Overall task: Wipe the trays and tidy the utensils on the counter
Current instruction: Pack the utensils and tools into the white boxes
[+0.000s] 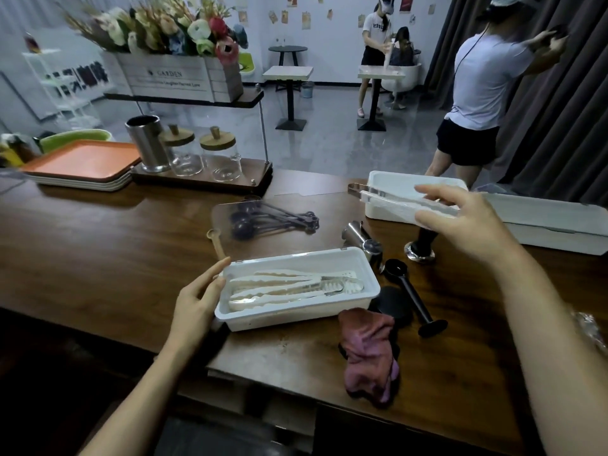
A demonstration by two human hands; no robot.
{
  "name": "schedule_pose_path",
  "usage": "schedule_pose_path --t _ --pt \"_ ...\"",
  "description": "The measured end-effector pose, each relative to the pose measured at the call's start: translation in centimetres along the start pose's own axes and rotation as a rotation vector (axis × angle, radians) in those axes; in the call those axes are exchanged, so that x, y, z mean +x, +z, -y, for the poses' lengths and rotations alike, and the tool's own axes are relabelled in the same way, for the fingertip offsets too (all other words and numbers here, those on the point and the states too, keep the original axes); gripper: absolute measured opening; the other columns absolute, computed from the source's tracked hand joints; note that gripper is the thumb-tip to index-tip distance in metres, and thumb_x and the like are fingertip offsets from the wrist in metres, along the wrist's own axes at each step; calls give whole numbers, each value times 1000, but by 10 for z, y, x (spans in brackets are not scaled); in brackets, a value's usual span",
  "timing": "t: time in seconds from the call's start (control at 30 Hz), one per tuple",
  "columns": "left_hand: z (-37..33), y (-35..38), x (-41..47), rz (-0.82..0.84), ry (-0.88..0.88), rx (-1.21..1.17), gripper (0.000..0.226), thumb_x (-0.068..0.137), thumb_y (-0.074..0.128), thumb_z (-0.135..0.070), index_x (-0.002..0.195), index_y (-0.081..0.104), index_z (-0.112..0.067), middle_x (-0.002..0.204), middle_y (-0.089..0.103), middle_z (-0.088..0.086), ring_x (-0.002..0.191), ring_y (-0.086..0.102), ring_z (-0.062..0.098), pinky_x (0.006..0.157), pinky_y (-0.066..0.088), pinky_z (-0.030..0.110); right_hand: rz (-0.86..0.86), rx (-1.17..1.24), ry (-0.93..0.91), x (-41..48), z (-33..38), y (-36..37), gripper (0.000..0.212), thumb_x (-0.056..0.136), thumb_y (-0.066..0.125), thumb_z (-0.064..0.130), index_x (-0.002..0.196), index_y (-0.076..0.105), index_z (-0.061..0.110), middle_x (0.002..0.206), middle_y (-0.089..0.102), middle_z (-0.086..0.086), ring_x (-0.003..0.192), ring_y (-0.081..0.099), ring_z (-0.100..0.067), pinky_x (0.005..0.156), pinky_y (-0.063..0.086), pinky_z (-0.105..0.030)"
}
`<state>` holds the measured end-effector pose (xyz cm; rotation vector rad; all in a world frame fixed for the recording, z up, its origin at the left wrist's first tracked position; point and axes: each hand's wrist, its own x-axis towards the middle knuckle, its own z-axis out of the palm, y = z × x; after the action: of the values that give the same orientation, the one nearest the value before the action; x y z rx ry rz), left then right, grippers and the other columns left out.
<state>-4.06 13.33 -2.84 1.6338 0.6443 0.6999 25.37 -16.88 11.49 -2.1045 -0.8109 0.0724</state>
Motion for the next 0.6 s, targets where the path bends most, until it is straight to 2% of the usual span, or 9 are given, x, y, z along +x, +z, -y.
schedule_pose_path --t 0.07,0.17,0.33,0.43,0.5,0.6 --pt "1 -1 1 7 -1 -5 32 99 61 -37 129 70 -39 131 70 -9 123 65 14 105 51 49 11 -14 -31 -7 12 9 38 92 69 27 128 65 39 114 58 20 104 54 -4 87 40 -23" --pt "2 -1 0 15 3 2 31 104 58 -28 132 68 -35 130 70 -11 122 65 11 105 52 49 -51 -52 -4 -12 15 16 35 95 64 25 128 65 38 118 59 14 109 52 -8 91 37 -29" --pt "0 -2 1 16 13 29 38 96 58 -40 133 68 -35 131 69 -15 123 64 8 106 51 48 -153 36 56 -32 17 14 32 100 59 23 129 65 35 123 59 5 109 51 -7 84 37 -24" --pt "2 -3 1 23 21 25 34 100 59 -34 133 68 -34 130 69 -16 122 64 7 106 51 48 -49 146 44 -45 23 23 31 99 61 16 123 67 36 117 63 15 100 56 9 80 41 -11" --pt "4 -3 2 33 18 34 32 103 59 -31 133 67 -38 130 69 -17 121 64 6 106 51 47 71 185 -6 -46 26 43 34 95 64 7 116 70 34 118 68 15 104 61 6 86 44 -7" --pt "6 -5 3 40 15 58 31 104 59 -32 132 67 -43 129 69 -19 120 64 4 105 52 46 223 146 -74 -43 31 86 35 91 68 6 114 72 32 116 70 15 113 61 -1 103 45 -26"
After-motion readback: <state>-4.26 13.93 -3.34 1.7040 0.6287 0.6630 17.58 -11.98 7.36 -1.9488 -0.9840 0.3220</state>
